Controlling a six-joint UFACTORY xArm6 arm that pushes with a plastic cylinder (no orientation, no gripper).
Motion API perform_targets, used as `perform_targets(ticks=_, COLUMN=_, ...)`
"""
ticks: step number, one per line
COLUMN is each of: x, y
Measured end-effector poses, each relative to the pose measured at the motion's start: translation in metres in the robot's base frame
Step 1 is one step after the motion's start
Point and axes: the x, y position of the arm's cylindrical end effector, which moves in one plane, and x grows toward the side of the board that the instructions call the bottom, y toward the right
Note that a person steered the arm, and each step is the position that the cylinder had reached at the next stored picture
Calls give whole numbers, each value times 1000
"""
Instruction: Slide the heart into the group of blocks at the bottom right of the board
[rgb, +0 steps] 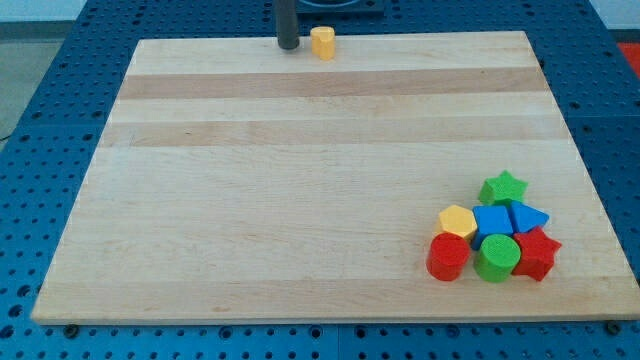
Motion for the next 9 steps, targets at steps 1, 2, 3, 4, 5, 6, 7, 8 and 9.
perform_targets(ticks=1, x=0, y=25)
perform_targets(ticks=2, x=11, y=81)
perform_targets(ticks=3, x=60, y=110)
perform_targets(ticks=4, x=110, y=110)
perform_targets(ticks=5, x=103, y=111)
perform_targets(ticks=6, x=79, y=112)
perform_targets(ticks=7, x=79, y=137)
perform_targets(ticks=8, x=106, y=159)
perform_targets(ticks=9, x=162, y=161)
